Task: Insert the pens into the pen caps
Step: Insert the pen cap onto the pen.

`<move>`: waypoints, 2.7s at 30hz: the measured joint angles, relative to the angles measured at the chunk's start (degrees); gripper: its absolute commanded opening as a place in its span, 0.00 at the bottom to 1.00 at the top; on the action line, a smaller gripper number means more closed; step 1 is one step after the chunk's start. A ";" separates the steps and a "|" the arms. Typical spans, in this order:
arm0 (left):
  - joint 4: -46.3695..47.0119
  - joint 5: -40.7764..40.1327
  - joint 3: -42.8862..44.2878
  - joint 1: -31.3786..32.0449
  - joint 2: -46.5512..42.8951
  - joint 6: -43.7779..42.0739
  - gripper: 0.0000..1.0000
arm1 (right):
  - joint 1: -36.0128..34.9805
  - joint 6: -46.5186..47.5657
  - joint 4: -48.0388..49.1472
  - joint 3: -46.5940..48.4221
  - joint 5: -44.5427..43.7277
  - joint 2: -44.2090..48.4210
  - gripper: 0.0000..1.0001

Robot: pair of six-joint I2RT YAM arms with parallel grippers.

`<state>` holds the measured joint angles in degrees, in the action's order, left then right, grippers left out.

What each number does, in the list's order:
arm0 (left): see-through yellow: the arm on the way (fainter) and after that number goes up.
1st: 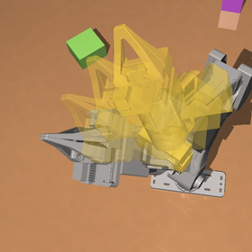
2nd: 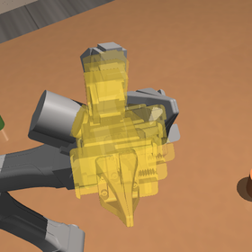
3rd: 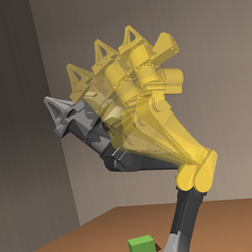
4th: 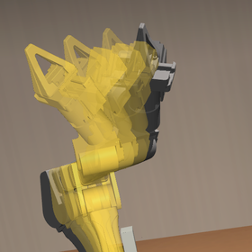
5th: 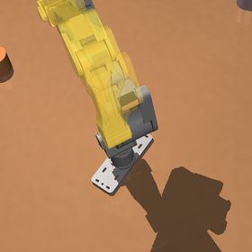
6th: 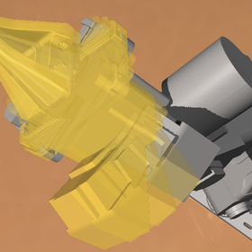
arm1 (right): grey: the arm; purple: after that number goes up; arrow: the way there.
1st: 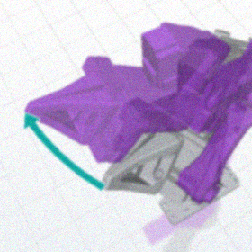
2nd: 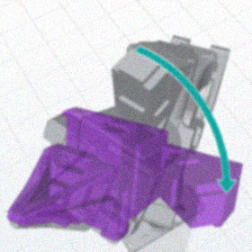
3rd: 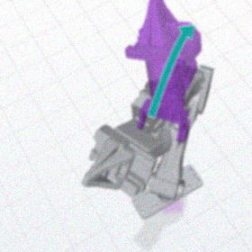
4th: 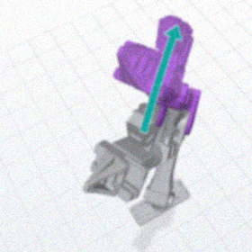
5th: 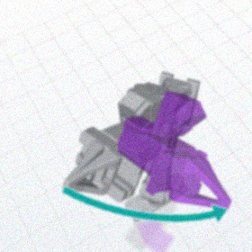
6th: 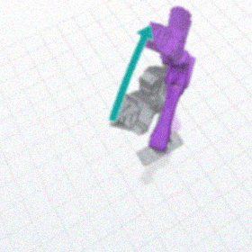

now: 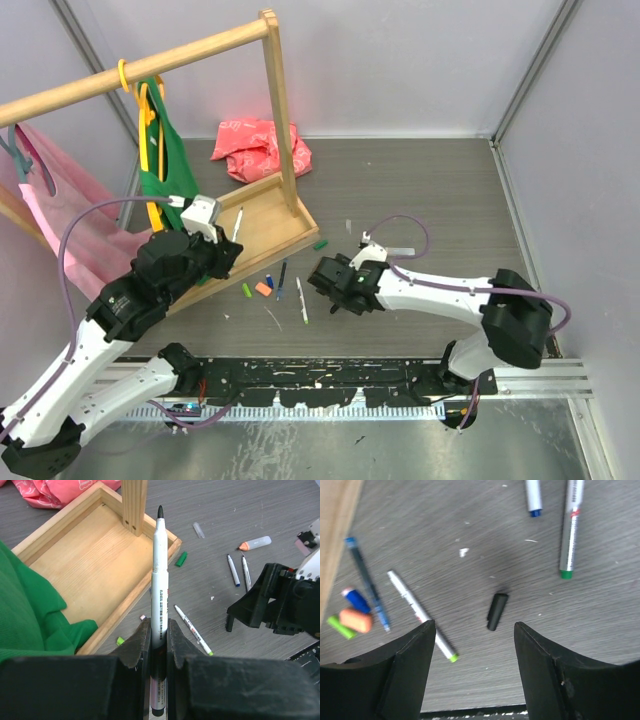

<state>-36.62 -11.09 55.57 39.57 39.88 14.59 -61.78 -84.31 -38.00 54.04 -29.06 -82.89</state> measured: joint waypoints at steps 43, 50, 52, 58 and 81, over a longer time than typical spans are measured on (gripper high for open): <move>-0.28 0.79 -3.28 0.00 -5.25 1.03 0.00 | 2.78 -3.02 -5.88 6.49 5.99 -17.03 0.42; -0.35 0.79 -3.72 0.00 -5.75 1.16 0.00 | 2.78 -1.97 -6.38 6.82 6.43 -17.57 0.39; -0.33 0.74 -3.98 0.00 -6.10 1.29 0.00 | 2.78 -1.46 -6.60 6.93 6.47 -17.66 0.36; -0.39 0.28 -4.48 0.00 -6.84 1.51 0.00 | 2.80 -0.37 -7.82 7.96 6.16 -18.62 0.24; 4.61 1.20 -5.25 0.00 -4.22 4.28 0.00 | 3.15 20.24 8.81 -5.57 -3.78 8.55 0.00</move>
<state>-32.01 -9.89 50.33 39.57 35.66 18.87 -58.63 -64.07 -29.19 48.47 -32.84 -74.35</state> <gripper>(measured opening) 0.104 0.207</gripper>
